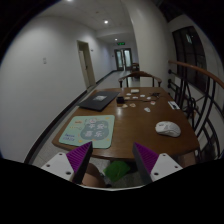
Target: Arrange mouse
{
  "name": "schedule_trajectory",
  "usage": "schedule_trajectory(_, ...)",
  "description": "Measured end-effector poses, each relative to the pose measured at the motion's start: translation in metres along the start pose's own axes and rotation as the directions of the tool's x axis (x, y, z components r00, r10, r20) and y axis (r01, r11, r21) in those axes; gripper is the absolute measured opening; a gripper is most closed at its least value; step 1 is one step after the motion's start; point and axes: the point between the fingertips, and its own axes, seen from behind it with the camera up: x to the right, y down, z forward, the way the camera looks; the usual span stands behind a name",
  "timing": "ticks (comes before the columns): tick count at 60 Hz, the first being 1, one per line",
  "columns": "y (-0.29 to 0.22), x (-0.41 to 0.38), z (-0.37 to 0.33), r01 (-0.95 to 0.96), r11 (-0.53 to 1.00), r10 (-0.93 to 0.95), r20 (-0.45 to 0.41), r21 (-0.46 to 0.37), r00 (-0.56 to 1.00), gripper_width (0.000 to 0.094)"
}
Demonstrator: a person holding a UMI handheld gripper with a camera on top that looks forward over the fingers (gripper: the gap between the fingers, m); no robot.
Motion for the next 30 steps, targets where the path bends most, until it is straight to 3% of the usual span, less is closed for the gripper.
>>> schedule_trajectory(12,0.005,0.074,0.003,-0.017,1.000,0.017,-0.105,-0.001,0.994,0.0817)
schedule_trajectory(26,0.018,0.227,0.028,0.010,1.000,-0.019,-0.329,-0.028,0.944,0.0810)
schedule_trajectory(30,0.021,0.247,0.043,0.012,0.999,-0.024,-0.335,-0.036,0.942,0.0810)
